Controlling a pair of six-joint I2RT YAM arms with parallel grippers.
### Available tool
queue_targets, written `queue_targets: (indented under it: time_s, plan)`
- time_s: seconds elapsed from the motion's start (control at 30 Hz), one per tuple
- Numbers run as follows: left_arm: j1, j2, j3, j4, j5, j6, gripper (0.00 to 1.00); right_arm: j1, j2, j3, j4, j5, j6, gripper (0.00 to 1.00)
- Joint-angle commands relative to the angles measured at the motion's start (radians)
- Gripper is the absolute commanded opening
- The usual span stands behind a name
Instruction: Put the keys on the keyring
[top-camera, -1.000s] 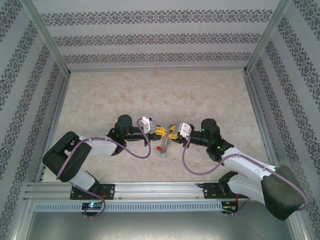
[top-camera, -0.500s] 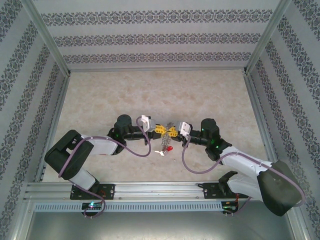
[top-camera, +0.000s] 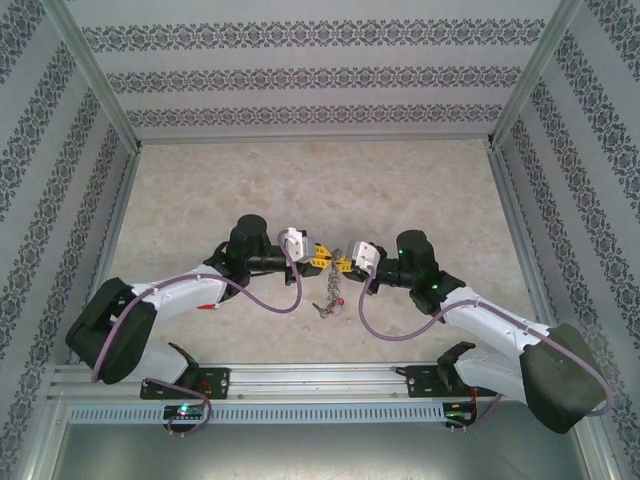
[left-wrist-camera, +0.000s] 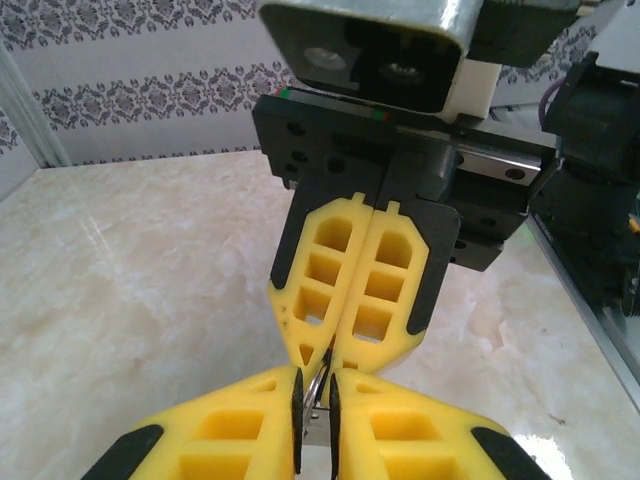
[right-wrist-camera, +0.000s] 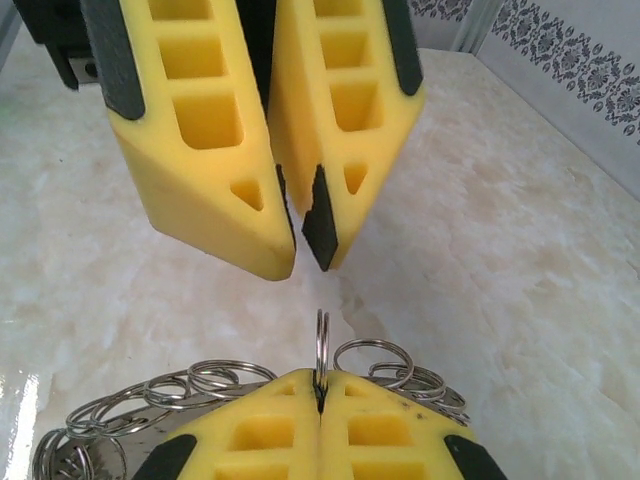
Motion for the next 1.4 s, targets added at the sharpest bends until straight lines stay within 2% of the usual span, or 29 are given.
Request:
queue_targets:
  time_s: [0.0,0.3,0.33,0.43,0.63,0.73,0.93,1.07,1.37]
  plan:
    - [-0.004,-0.007,0.049,-0.261,-0.003,0.162,0.18,0.026,-0.008,0.075,-0.132,0.007,-0.087,0.0]
    - [-0.005,0.013,0.072,-0.333,-0.025,0.215,0.19,0.078,0.077,0.206,-0.302,0.055,-0.124,0.0]
    - [-0.005,0.012,0.071,-0.338,-0.024,0.218,0.18,0.078,0.076,0.205,-0.294,0.055,-0.119,0.0]
    - [-0.005,0.012,0.067,-0.339,-0.028,0.222,0.04,0.08,0.076,0.209,-0.281,0.042,-0.112,0.0]
    - [-0.005,0.009,0.06,-0.315,-0.012,0.211,0.0,0.091,0.096,0.213,-0.282,0.041,-0.11,0.0]
    - [-0.003,0.0,0.019,-0.201,-0.015,0.144,0.0,0.071,0.078,0.175,-0.228,0.018,-0.086,0.1]
    - [0.032,0.039,-0.034,0.123,0.056,-0.083,0.0,0.001,-0.028,0.037,-0.047,-0.041,-0.018,0.21]
    - [0.036,0.051,-0.045,0.213,0.078,-0.125,0.0,-0.05,-0.064,-0.026,0.056,-0.101,0.055,0.25]
    - [0.042,0.107,-0.054,0.415,0.129,-0.25,0.0,-0.074,-0.037,-0.058,0.189,-0.132,0.129,0.28]
